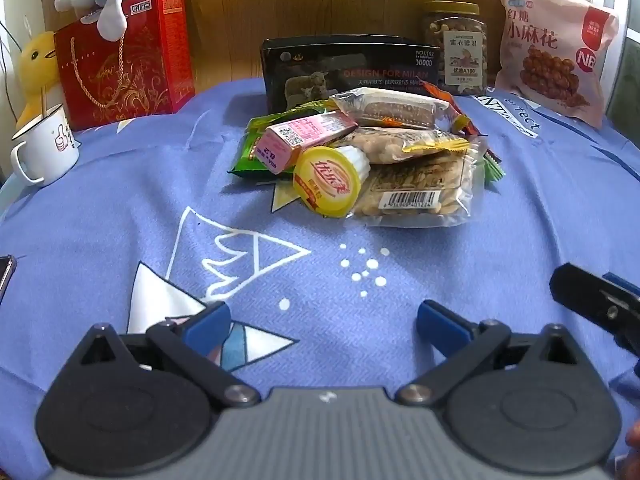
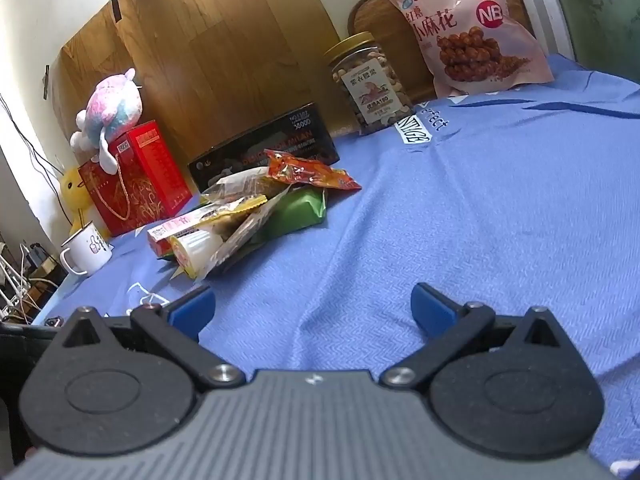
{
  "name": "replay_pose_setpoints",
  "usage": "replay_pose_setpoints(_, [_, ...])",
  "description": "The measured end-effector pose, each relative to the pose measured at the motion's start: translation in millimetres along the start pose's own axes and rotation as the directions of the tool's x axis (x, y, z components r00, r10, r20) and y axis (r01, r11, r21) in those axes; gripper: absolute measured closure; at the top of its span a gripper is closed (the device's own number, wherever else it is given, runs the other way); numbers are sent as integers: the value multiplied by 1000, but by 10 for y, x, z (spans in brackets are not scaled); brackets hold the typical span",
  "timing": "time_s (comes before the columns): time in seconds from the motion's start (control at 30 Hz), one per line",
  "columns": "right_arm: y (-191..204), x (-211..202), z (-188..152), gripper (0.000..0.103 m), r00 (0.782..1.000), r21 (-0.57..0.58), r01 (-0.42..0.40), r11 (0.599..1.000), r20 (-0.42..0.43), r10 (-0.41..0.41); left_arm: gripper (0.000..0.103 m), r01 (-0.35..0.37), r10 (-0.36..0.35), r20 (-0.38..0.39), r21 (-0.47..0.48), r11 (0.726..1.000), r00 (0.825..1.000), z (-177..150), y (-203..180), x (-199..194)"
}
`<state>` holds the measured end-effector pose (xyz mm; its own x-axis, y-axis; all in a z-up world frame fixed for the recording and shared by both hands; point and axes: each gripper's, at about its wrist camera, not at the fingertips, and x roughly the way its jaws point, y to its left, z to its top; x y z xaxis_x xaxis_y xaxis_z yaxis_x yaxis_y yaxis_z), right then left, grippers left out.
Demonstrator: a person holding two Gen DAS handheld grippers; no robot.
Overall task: Organize snacks
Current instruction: 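Grasp the clear bag of peanuts with the right gripper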
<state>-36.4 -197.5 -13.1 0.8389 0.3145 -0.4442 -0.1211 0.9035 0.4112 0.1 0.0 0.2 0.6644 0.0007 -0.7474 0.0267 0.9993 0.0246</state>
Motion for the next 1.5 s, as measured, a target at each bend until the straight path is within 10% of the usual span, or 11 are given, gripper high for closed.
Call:
replay_pose_setpoints(0.53, [15,8,15,0,1000,-13,-24,1000,-10,24,0,24,-24,9,-8,1000,1000,-9,35,-68])
replay_pose_setpoints(0.73, [77,73,182,36,991,-22,-128,992,-35,127,0,6,-9,244,11,1000,970,30,296,-412])
replay_pose_setpoints(0.87, [185,190,333,42,979,-22,-198,980,-58,196,0,-26,15,315,29,999,949,140,394,-504])
replay_pose_setpoints(1.2, [285,716,441,52,946,118,-241,963,-194,261,0,-117,121,192,-31,993,974,289,499,-270])
replay_pose_setpoints(1.33, [253,794,381,85,929,160,-246,956,-242,280,0,-172,172,169,-15,985,971,333,551,-247])
replay_pose_setpoints(1.5, [177,704,363,89,926,167,-260,951,-237,295,0,-193,193,154,-15,981,969,366,592,-196])
